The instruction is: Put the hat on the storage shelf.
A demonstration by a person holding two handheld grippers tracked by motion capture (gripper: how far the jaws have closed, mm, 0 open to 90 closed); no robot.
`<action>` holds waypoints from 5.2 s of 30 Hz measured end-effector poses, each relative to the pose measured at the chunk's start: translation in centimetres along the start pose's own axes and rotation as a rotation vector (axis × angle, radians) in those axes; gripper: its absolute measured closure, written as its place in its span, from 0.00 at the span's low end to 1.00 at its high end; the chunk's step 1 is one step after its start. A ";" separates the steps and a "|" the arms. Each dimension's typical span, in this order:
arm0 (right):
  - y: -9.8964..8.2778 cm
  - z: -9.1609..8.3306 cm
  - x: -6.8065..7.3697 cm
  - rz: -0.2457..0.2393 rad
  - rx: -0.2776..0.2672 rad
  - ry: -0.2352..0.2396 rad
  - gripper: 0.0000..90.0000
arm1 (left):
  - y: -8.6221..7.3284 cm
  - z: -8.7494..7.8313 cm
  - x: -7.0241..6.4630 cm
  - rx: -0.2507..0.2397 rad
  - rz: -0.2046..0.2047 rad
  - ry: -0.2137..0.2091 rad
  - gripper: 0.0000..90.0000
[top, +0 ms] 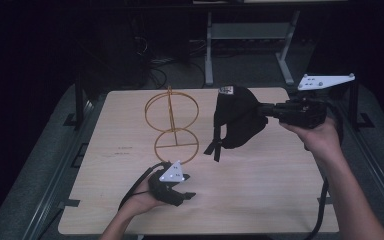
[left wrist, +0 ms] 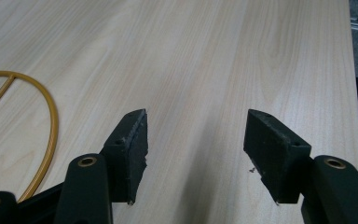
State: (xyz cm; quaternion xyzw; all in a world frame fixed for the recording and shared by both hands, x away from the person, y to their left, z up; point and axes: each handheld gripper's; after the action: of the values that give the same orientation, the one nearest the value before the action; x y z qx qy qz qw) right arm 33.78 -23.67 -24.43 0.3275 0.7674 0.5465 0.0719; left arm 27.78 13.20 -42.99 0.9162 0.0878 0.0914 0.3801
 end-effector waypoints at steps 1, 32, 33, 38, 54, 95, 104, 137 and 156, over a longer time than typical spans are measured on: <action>0.2 0.1 0.1 -0.001 0.000 0.002 0.96 | 0.0 0.0 0.0 0.005 0.006 -0.001 0.44; 7.3 6.6 2.9 -0.079 0.046 0.071 0.96 | -0.3 -0.6 0.6 -0.020 -0.002 -0.006 0.44; 7.5 6.9 3.0 -0.080 0.049 0.073 0.96 | -0.3 -0.6 0.7 -0.016 0.003 -0.006 0.44; 8.5 8.4 3.6 -0.093 0.066 0.084 0.96 | -0.3 -0.6 0.7 -0.019 0.003 -0.005 0.44; 11.7 13.1 5.1 -0.117 0.110 0.113 0.95 | -0.3 -0.3 1.0 -0.036 -0.012 -0.012 0.45; 10.3 23.0 5.6 -0.055 0.181 0.131 0.52 | -0.1 -0.1 0.6 -0.027 0.011 -0.018 0.45; 9.7 21.6 4.9 -0.048 0.147 0.126 0.44 | -0.1 -0.4 0.6 -0.029 0.007 -0.006 0.44; 7.2 15.2 1.6 -0.002 0.127 0.082 0.32 | -0.2 -0.3 0.3 -0.034 0.006 -0.018 0.40; 4.3 12.0 -0.2 0.041 0.112 0.077 0.29 | -0.3 -0.2 0.3 -0.032 0.002 -0.010 0.39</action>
State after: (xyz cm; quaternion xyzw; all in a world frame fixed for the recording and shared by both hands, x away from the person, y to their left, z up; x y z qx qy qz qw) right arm 41.38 -13.49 -25.34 0.3254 0.7922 0.5162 0.0129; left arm 27.99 13.59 -42.99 0.9106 0.0834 0.0886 0.3949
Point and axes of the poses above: each handheld gripper's, and its own axes: z roughly forward along the jaws, y roughly out of its top, x roughly to its left, and after that the axes turned 6 degrees about z, right-handed
